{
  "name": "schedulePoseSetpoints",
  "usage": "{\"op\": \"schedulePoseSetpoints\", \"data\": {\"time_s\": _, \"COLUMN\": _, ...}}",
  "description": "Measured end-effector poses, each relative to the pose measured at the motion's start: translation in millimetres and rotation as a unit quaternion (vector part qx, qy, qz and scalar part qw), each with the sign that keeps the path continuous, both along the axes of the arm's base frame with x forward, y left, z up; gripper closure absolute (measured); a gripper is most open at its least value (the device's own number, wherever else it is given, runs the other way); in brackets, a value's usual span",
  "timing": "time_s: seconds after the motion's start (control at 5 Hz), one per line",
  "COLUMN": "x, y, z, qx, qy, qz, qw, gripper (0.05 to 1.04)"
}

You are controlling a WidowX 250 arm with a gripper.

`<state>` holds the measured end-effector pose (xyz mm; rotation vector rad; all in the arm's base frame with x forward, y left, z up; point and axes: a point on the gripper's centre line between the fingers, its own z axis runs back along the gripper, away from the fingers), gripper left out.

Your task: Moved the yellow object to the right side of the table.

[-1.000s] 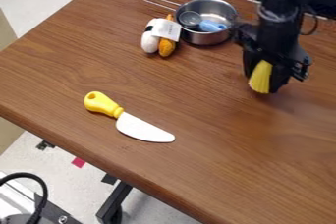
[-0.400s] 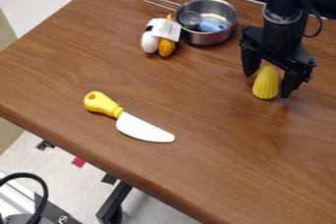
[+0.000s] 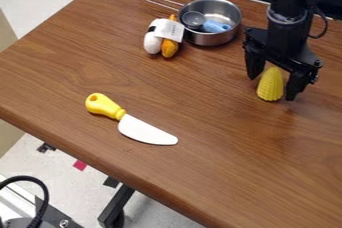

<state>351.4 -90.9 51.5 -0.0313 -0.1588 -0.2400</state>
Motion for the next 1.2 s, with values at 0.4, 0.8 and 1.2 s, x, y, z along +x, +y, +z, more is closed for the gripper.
{"op": "schedulePoseSetpoints", "data": {"time_s": 0.4, "x": 5.7, "y": 4.9, "z": 30.3, "qx": -0.030, "qy": -0.005, "qz": 0.014, "qw": 0.9995, "gripper": 0.083}}
{"op": "schedulePoseSetpoints", "data": {"time_s": 0.8, "x": 4.2, "y": 36.8, "z": 54.5, "qx": -0.027, "qy": -0.021, "qz": 0.020, "qw": 0.9992, "gripper": 0.083}}
{"op": "schedulePoseSetpoints", "data": {"time_s": 1.2, "x": -9.4, "y": 88.5, "z": 56.7, "qx": -0.034, "qy": -0.016, "qz": 0.021, "qw": 0.9991, "gripper": 0.083}}
